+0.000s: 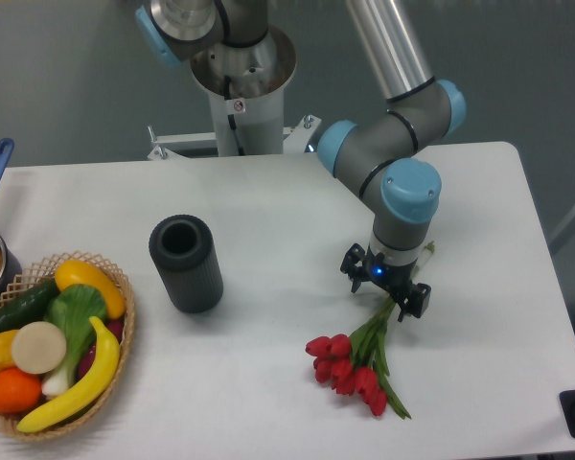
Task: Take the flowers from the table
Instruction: 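Move the gripper over the red tulip stems and lower it, then lift the tulip bunch up off the table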
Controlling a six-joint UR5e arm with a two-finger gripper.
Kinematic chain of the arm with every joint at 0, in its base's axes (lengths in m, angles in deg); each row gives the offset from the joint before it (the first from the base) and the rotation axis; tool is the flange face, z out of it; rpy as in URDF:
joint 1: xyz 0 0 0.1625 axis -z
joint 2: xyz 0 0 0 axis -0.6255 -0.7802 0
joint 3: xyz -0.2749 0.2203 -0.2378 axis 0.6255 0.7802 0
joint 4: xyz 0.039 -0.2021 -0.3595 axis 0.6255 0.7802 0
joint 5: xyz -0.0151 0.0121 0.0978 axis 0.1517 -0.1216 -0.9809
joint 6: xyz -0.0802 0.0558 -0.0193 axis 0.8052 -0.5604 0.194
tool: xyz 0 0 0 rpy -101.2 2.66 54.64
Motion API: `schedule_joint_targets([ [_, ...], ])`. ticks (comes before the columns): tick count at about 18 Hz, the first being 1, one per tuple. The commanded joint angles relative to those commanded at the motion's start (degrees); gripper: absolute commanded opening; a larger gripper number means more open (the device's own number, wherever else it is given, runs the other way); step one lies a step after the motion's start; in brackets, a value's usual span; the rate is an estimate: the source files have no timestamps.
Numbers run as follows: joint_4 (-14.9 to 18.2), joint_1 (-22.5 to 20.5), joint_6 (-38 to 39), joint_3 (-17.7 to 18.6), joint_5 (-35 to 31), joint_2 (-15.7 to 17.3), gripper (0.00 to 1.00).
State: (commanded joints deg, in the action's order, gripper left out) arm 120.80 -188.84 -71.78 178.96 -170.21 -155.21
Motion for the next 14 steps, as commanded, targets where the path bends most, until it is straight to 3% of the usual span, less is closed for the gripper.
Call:
schedule_joint_targets([
  [1, 0.0, 0.1, 0.3, -0.7, 0.0, -0.6, 1.00],
  [2, 0.0, 0.1, 0.8, -1.1, 0.0, -0.7, 0.94],
  [4, 0.0, 0.1, 1.3, -1.2, 0.1, -0.6, 0.58],
  [7, 0.0, 0.1, 2.4, -1.1, 0.1, -0.6, 0.29],
  [12, 0.1, 0.2, 9.6, -0.6, -0.4, 0.5, 0.00],
  [14, 0.1, 0.2, 13.4, -0.7, -0.4, 1.0, 0.00],
])
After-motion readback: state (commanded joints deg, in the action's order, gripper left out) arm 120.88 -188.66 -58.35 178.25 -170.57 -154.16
